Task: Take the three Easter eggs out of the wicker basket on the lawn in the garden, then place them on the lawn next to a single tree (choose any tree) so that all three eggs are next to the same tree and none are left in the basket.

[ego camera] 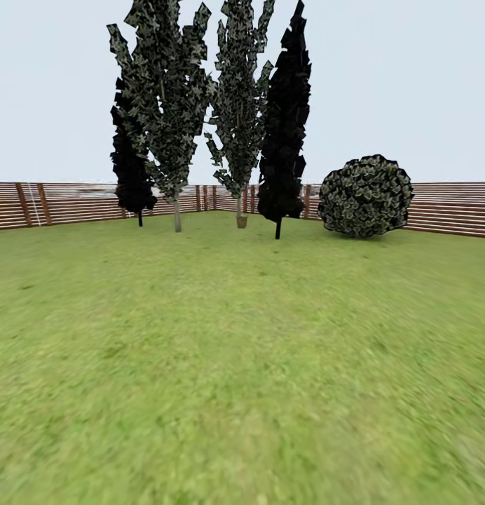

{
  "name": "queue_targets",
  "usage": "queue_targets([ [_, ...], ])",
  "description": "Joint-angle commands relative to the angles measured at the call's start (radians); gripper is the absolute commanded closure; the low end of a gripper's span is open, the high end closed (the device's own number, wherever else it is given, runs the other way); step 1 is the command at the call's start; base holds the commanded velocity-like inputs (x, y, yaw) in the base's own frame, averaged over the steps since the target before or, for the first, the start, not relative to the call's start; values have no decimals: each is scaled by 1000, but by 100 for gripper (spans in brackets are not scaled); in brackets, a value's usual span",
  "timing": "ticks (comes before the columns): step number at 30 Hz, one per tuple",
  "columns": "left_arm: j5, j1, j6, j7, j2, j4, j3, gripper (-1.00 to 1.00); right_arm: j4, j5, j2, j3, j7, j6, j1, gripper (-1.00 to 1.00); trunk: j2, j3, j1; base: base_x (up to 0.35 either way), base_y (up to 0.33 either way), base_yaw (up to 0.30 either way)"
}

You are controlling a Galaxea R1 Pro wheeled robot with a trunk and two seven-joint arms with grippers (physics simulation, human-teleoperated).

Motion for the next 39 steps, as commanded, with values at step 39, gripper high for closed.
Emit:
queue_targets([
  [39,6,1,-1,-3,0,-1,1,-100,1,0,0,-1,1,-4,-1,-100,0,-1,1,334,0,0],
])
